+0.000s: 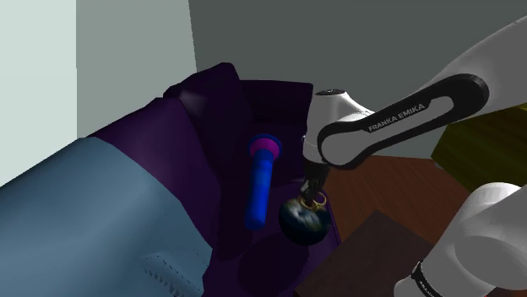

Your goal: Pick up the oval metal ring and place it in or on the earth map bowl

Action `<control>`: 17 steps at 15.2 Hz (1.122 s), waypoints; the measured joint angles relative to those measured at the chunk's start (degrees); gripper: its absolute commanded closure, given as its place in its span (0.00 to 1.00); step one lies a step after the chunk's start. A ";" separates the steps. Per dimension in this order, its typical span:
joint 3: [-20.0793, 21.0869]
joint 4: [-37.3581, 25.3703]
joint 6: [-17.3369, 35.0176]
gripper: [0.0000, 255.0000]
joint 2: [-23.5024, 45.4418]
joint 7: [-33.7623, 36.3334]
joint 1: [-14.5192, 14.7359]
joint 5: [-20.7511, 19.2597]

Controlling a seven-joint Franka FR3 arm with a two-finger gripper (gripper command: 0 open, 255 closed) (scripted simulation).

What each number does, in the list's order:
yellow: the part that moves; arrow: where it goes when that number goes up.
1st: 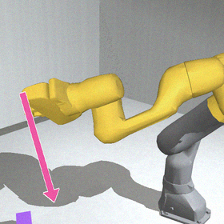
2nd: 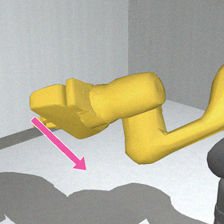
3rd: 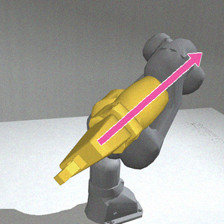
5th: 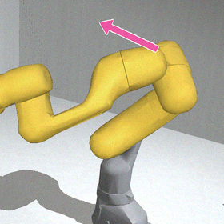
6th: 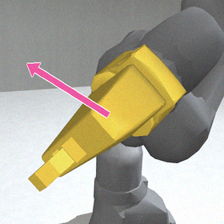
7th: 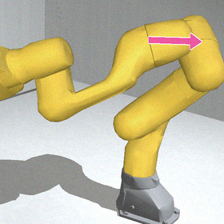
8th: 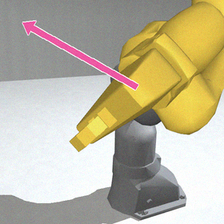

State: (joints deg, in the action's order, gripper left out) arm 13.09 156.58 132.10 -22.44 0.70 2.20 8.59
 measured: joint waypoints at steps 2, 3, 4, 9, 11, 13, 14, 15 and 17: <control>0.13 0.71 1.89 1.00 1.19 -0.05 -0.07 -0.01; 0.19 0.99 3.06 1.00 2.10 -0.09 -0.17 -0.07; 0.28 1.20 3.92 1.00 2.74 -0.04 -0.20 -0.10; 0.82 2.57 9.16 1.00 6.64 0.24 -0.36 -0.27; 1.04 2.66 11.09 1.00 8.47 0.46 -0.50 -0.52; 1.21 2.92 12.63 1.00 9.76 0.64 -0.56 -0.66; 1.22 3.01 12.83 1.00 9.86 0.64 -0.56 -0.67; 1.23 3.05 12.93 1.00 9.91 0.64 -0.57 -0.67; 1.22 3.09 13.02 1.00 9.95 0.62 -0.58 -0.67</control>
State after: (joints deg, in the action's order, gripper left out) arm 14.31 159.67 145.12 -12.48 1.33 1.62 7.92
